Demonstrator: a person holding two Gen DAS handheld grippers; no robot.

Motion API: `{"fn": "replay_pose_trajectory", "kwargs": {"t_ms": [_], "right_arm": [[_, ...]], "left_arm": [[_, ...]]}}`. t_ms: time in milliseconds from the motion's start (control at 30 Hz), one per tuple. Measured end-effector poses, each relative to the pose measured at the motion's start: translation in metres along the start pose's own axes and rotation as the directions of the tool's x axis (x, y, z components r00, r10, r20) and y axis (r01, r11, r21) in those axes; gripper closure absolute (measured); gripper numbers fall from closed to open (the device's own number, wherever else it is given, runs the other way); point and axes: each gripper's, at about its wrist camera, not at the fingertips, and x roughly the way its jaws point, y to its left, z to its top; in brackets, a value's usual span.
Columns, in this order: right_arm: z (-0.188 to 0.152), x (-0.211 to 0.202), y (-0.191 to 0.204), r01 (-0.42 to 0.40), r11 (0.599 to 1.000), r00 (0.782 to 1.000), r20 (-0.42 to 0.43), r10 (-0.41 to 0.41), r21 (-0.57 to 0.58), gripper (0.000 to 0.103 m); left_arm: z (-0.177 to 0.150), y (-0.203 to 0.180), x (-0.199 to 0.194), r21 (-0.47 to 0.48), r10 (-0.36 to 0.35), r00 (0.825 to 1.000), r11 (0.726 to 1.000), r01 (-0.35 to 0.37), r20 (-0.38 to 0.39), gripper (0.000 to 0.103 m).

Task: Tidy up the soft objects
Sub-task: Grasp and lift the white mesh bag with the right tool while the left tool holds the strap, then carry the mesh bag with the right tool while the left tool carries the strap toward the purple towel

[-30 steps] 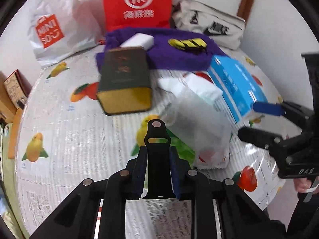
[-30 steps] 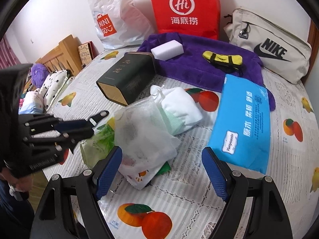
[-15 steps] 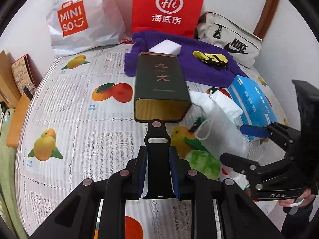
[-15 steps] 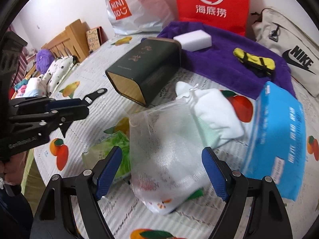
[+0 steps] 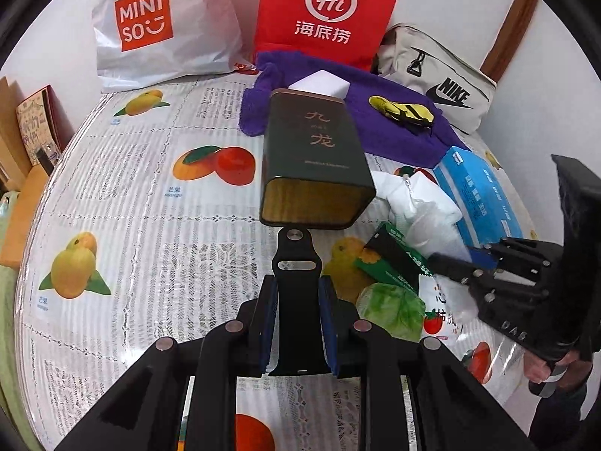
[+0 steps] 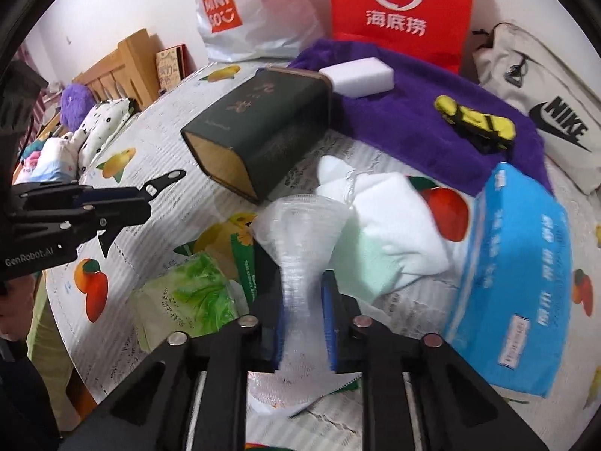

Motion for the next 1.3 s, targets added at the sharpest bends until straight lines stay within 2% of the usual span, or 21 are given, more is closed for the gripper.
{"fn": "replay_pose_trajectory", "kwargs": {"t_ms": [133, 233, 300, 433, 500, 533, 600, 633, 733, 1300], "right_arm": [[0.000, -0.014, -0.002, -0.026, 1.000, 0.999, 0.021, 0.026, 0.002, 0.087], [-0.002, -0.012, -0.007, -0.024, 1.000, 1.000, 0.003, 0.024, 0.014, 0.078], [-0.004, -0.008, -0.010, -0.016, 1.000, 1.000, -0.006, 0.016, 0.025, 0.078], [-0.008, 0.002, -0.012, -0.051, 0.997, 0.998, -0.046, 0.053, 0.050, 0.063], [-0.008, 0.003, -0.012, -0.061, 0.996, 0.997, -0.043, 0.064, 0.059, 0.062], [-0.008, 0.001, -0.012, -0.065, 0.996, 0.997, -0.030, 0.067, 0.062, 0.063], [-0.007, -0.005, -0.011, -0.067, 0.996, 0.998, -0.002, 0.067, 0.058, 0.077], [-0.006, -0.008, -0.010, -0.071, 0.996, 0.998, 0.008, 0.070, 0.055, 0.088], [-0.004, -0.014, -0.012, -0.069, 0.996, 0.998, 0.019, 0.068, 0.057, 0.092], [0.007, -0.069, -0.040, -0.007, 0.995, 0.992, 0.124, -0.006, 0.100, 0.093]], "left_arm": [[0.000, -0.005, -0.002, 0.007, -0.010, 1.000, 1.000, 0.010, 0.003, 0.082], [0.000, -0.009, -0.002, 0.013, -0.017, 1.000, 1.000, 0.017, 0.002, 0.082], [-0.001, -0.012, -0.002, 0.018, -0.019, 1.000, 1.000, 0.019, -0.002, 0.082], [-0.002, -0.014, -0.001, 0.023, -0.023, 1.000, 0.999, 0.023, -0.007, 0.082], [-0.002, -0.013, -0.002, 0.018, -0.023, 1.000, 1.000, 0.023, -0.007, 0.082], [-0.002, -0.012, -0.002, 0.017, -0.023, 1.000, 1.000, 0.023, -0.007, 0.082], [-0.001, -0.011, -0.002, 0.015, -0.019, 1.000, 1.000, 0.019, -0.008, 0.082], [-0.001, -0.011, -0.002, 0.016, -0.019, 1.000, 1.000, 0.019, -0.008, 0.082], [-0.001, -0.011, -0.003, 0.013, -0.020, 1.000, 1.000, 0.020, -0.007, 0.082], [0.021, -0.022, -0.021, 0.020, -0.046, 0.998, 0.999, 0.045, 0.042, 0.082]]}}
